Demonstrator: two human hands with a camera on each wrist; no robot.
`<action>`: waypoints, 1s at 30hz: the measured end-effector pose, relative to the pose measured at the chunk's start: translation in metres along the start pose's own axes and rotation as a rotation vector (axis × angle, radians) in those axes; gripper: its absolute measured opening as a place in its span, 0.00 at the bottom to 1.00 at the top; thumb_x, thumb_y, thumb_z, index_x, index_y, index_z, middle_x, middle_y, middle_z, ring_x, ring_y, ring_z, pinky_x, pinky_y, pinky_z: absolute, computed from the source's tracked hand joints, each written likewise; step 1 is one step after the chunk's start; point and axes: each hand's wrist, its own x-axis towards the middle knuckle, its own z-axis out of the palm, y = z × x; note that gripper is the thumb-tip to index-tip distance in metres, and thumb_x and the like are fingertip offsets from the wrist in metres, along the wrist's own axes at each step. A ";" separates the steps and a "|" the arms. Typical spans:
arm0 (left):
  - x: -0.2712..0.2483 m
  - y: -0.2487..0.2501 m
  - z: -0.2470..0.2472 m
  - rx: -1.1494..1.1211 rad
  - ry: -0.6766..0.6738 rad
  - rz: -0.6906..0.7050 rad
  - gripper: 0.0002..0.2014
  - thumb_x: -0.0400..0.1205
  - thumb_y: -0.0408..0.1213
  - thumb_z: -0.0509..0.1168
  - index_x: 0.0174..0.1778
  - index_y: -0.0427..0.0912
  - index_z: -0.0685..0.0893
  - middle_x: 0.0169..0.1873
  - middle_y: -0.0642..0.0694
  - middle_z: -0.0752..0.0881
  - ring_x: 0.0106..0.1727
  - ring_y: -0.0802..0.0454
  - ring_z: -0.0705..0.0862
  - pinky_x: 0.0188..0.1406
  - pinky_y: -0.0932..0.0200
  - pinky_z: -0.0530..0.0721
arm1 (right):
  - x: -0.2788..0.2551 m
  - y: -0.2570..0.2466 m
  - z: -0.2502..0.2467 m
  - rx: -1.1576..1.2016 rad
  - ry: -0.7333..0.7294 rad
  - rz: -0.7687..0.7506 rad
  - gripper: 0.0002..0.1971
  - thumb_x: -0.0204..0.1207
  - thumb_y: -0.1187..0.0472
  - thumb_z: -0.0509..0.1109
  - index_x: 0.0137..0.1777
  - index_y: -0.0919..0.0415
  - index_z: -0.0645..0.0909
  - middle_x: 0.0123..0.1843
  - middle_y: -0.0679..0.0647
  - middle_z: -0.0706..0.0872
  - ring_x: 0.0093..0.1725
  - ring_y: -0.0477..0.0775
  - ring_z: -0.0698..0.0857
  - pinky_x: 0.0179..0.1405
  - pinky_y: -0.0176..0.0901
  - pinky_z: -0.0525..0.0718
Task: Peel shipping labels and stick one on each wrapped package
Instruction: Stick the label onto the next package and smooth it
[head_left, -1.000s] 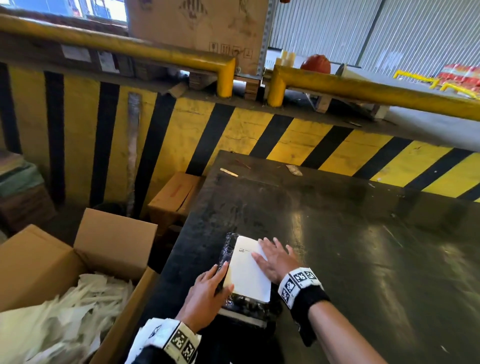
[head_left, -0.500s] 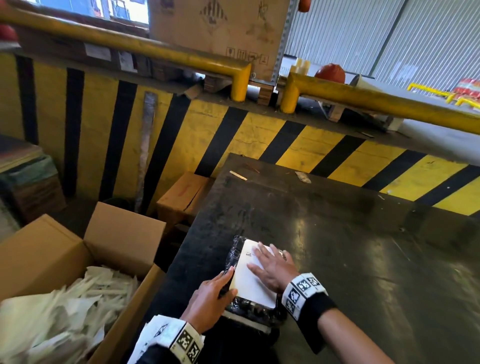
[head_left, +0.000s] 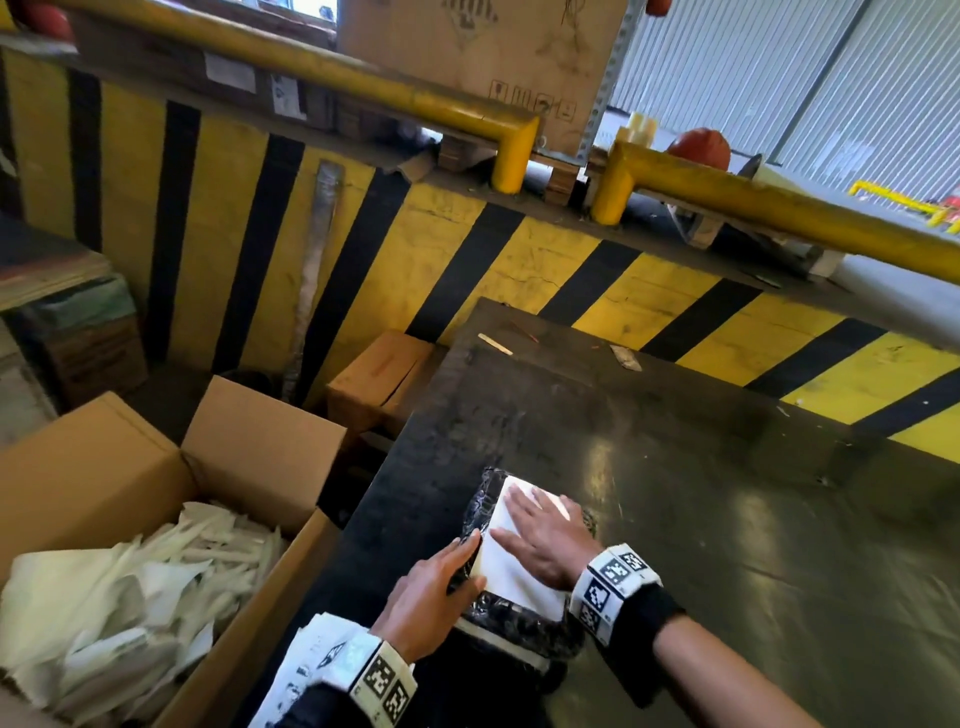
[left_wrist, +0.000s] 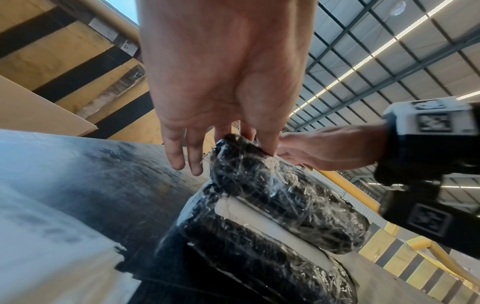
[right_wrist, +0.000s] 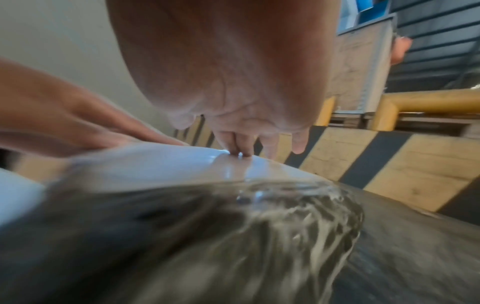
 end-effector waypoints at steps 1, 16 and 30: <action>0.000 -0.001 0.000 0.008 0.010 -0.007 0.29 0.81 0.54 0.63 0.78 0.64 0.64 0.79 0.56 0.67 0.79 0.56 0.67 0.77 0.49 0.69 | 0.011 0.000 -0.004 0.013 0.001 0.025 0.49 0.65 0.26 0.26 0.84 0.52 0.45 0.86 0.45 0.44 0.84 0.50 0.43 0.80 0.59 0.37; -0.004 0.007 -0.006 0.017 0.009 -0.011 0.28 0.82 0.52 0.64 0.79 0.64 0.64 0.79 0.55 0.67 0.78 0.52 0.69 0.76 0.54 0.70 | -0.070 0.006 0.058 0.050 0.129 0.024 0.56 0.54 0.24 0.14 0.83 0.51 0.35 0.82 0.43 0.31 0.83 0.48 0.34 0.77 0.56 0.30; -0.005 0.014 -0.011 0.040 0.005 -0.010 0.27 0.81 0.48 0.66 0.78 0.55 0.69 0.71 0.48 0.80 0.69 0.51 0.80 0.68 0.52 0.79 | -0.097 -0.048 0.085 0.167 0.295 0.178 0.44 0.66 0.30 0.22 0.83 0.47 0.39 0.79 0.38 0.31 0.83 0.50 0.33 0.76 0.57 0.28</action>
